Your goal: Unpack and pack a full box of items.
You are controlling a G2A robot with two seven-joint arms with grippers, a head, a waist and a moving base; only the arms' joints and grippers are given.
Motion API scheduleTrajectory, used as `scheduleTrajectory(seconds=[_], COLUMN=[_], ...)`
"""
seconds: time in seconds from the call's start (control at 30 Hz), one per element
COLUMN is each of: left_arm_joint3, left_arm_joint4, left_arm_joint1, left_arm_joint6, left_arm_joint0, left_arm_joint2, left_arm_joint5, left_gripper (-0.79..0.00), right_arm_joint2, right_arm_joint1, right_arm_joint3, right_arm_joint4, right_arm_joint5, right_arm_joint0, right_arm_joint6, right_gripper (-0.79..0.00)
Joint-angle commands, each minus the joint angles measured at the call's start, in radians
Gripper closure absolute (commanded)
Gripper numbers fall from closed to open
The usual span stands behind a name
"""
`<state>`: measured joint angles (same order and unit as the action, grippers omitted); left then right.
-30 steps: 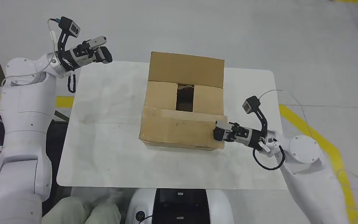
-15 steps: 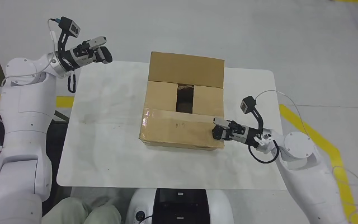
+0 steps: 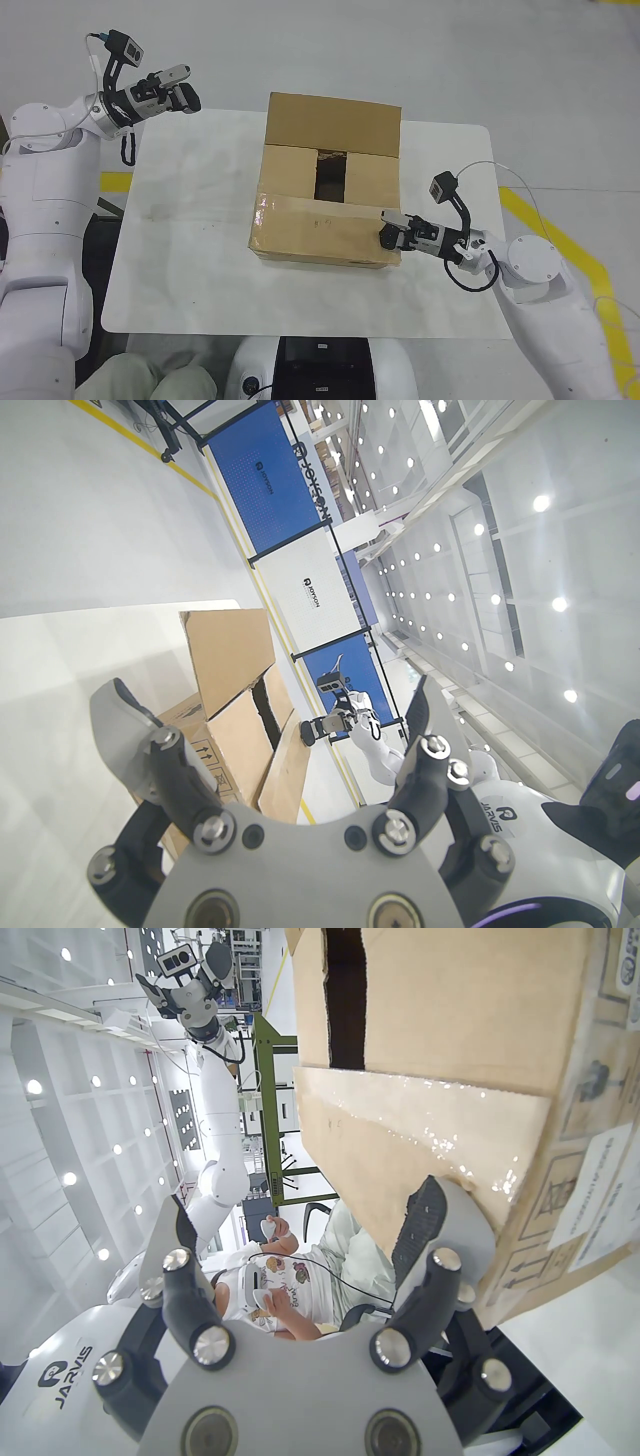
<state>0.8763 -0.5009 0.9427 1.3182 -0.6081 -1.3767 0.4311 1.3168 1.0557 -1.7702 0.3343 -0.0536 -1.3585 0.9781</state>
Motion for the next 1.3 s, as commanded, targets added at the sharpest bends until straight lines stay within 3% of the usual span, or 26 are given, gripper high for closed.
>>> scheduleTrajectory(seconds=[0.0,0.13,0.27,0.67,0.87,1.27], left_arm_joint3=[0.006,0.056,0.033,-0.153,-0.241,-0.399], left_arm_joint4=[0.01,0.06,0.107,0.151,0.178,0.242], left_arm_joint1=[0.0,0.004,0.018,0.098,0.143,0.234], left_arm_joint6=[-0.017,-0.097,-0.172,-0.283,-0.393,-0.463], left_arm_joint0=[-0.006,-0.027,-0.009,0.12,0.158,0.246], left_arm_joint2=[0.002,0.028,0.079,0.264,0.333,0.458], left_arm_joint5=[-0.004,-0.026,-0.027,0.057,0.129,0.104], left_gripper=[-0.785,-0.785,-0.785,-0.785,-0.785,-0.785], right_arm_joint2=[0.0,0.0,0.0,0.0,0.0,0.0], right_arm_joint1=[0.0,0.0,0.0,0.0,0.0,0.0], right_arm_joint3=[0.0,0.0,0.0,0.0,0.0,0.0], right_arm_joint4=[0.0,0.0,0.0,0.0,0.0,0.0], right_arm_joint5=[0.0,0.0,0.0,0.0,0.0,0.0], right_arm_joint0=[0.0,0.0,0.0,0.0,0.0,0.0], right_arm_joint6=[0.0,0.0,0.0,0.0,0.0,0.0], right_gripper=[-0.785,-0.785,-0.785,-0.785,-0.785,-0.785])
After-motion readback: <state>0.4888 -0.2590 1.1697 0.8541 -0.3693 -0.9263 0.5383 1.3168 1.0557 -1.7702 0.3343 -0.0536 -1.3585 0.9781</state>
